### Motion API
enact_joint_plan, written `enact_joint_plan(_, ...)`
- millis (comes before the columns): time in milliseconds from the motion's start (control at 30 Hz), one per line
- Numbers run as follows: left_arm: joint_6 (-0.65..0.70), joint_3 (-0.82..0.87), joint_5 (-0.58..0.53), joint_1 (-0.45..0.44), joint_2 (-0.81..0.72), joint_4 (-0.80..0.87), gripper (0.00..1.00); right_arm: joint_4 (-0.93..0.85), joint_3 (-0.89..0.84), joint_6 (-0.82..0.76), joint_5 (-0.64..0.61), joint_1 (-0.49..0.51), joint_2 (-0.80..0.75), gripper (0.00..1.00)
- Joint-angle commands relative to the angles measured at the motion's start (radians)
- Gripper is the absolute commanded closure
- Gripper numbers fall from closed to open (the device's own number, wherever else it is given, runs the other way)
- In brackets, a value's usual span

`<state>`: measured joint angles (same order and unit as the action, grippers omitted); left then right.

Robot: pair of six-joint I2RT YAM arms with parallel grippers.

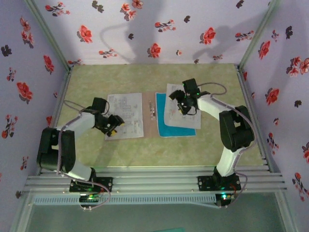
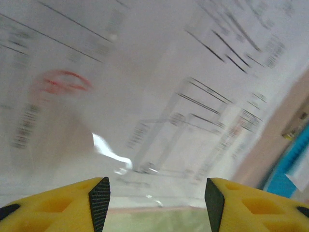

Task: Put the files into the folder

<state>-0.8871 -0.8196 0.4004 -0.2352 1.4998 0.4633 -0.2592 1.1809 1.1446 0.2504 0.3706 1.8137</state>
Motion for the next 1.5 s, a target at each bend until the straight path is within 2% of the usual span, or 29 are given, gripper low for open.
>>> enact_joint_plan(0, -0.110, -0.029, 0.067, -0.109, -0.007, -0.060, 0.43, 0.053, -0.001, 0.003, 0.004, 0.004, 0.016, 0.20)
enact_joint_plan(133, -0.263, -0.035, 0.104, -0.260, 0.057, -0.258, 0.43, 0.037, 0.047, 0.015, 0.013, 0.001, 0.087, 0.20)
enact_joint_plan(233, -0.339, -0.056, 0.108, -0.342, 0.116, -0.369, 0.44, 0.018, 0.087, 0.014, 0.012, 0.002, 0.124, 0.20)
enact_joint_plan(500, -0.421, -0.100, 0.117, -0.446, 0.275, -0.529, 0.47, -0.039, 0.124, 0.004, 0.029, 0.001, 0.178, 0.21)
enact_joint_plan(967, -0.408, -0.162, 0.117, -0.471, 0.366, -0.529, 0.52, -0.039, 0.067, -0.008, 0.066, 0.016, 0.163, 0.21)
enact_joint_plan(1467, -0.392, -0.175, 0.121, -0.471, 0.411, -0.528, 0.53, -0.029, -0.056, 0.001, 0.082, 0.106, 0.083, 0.20)
